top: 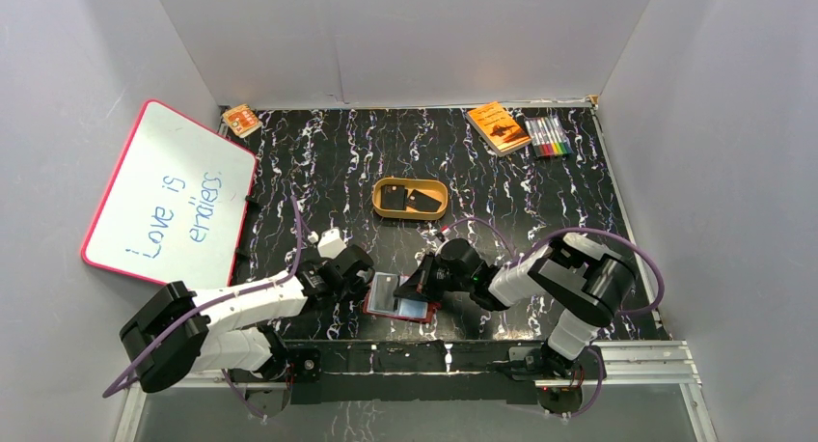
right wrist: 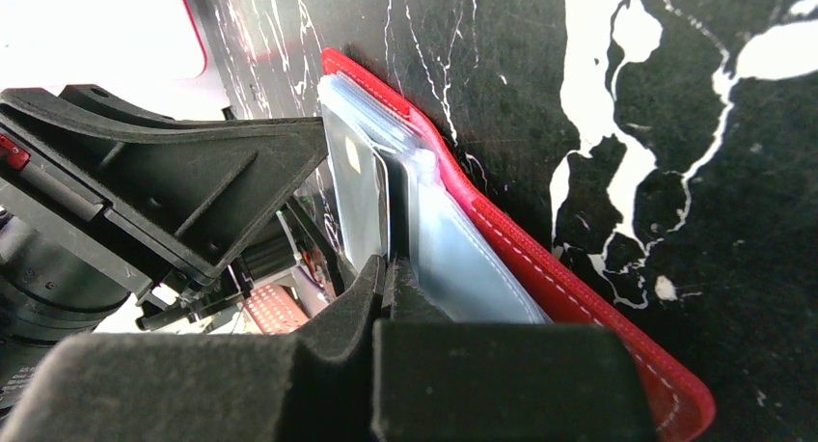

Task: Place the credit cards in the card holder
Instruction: Insert the credit card into the card holder.

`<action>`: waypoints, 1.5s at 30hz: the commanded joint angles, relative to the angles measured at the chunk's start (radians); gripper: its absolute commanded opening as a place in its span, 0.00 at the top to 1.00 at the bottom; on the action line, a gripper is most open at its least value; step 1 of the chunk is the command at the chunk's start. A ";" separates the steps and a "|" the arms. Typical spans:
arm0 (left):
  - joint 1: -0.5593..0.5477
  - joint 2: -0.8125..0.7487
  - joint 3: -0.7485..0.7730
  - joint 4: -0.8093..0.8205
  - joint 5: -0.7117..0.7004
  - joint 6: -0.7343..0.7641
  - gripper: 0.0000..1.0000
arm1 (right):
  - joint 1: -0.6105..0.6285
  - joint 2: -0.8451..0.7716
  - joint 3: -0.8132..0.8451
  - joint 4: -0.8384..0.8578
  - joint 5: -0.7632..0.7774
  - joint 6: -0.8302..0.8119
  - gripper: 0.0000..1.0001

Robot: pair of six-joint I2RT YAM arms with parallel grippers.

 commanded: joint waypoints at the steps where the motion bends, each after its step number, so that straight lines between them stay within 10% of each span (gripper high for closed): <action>1: -0.006 0.031 -0.061 -0.114 0.093 -0.009 0.86 | 0.011 0.007 -0.001 0.010 0.043 0.005 1.00; 14: -0.006 0.008 -0.050 -0.146 0.071 -0.008 0.85 | 0.009 -0.145 0.077 -0.324 0.086 -0.135 0.61; 28: -0.006 -0.014 -0.041 -0.167 0.057 -0.008 0.85 | 0.005 -0.241 0.222 -0.655 0.139 -0.319 0.47; 45: -0.005 -0.006 -0.047 -0.125 0.064 0.019 0.89 | 0.006 -0.145 0.345 -0.893 0.070 -0.448 1.00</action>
